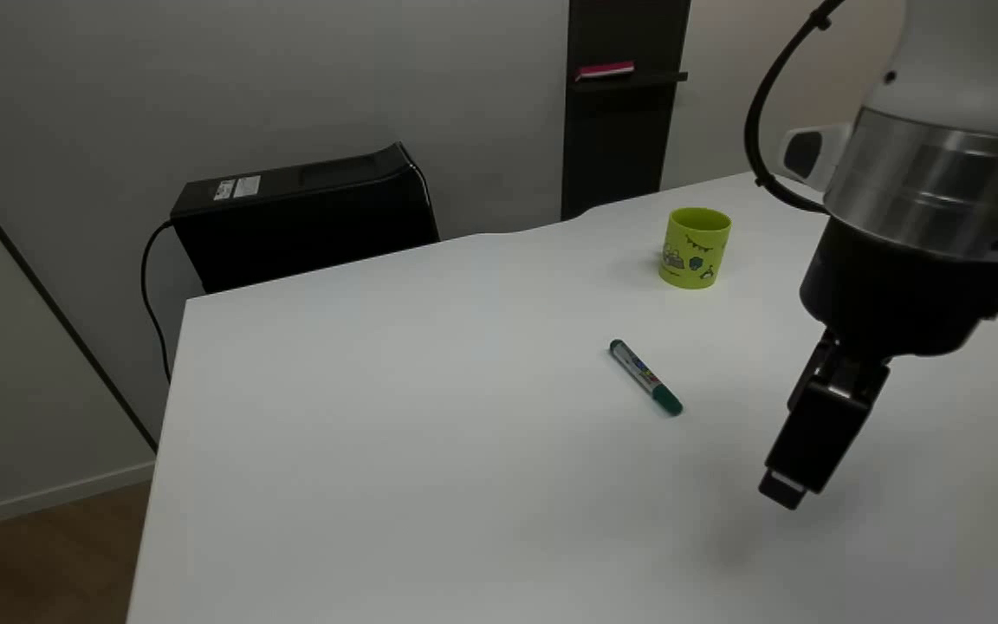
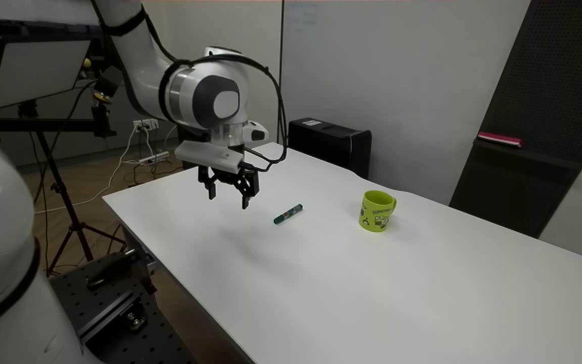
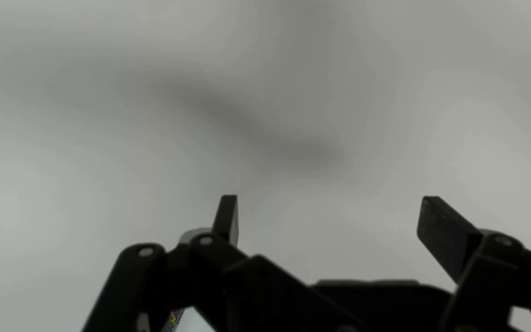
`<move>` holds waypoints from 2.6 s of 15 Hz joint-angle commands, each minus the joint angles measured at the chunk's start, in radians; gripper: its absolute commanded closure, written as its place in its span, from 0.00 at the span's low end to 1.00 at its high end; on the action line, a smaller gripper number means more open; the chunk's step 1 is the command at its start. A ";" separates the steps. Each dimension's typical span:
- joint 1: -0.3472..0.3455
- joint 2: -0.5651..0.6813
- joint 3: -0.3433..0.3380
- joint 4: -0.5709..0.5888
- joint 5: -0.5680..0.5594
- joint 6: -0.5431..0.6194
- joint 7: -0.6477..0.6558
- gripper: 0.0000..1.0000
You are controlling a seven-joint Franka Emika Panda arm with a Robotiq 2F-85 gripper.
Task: Put the black marker in the mug
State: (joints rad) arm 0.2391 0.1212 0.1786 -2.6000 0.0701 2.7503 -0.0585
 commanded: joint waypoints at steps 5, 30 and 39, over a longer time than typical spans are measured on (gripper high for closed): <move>0.045 0.189 -0.133 0.188 -0.246 -0.029 0.397 0.00; 0.157 0.537 -0.285 0.565 -0.173 -0.113 0.644 0.00; 0.183 0.562 -0.307 0.583 -0.182 -0.123 0.649 0.73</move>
State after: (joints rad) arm 0.3977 0.6654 -0.1054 -2.0429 -0.1011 2.6559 0.5553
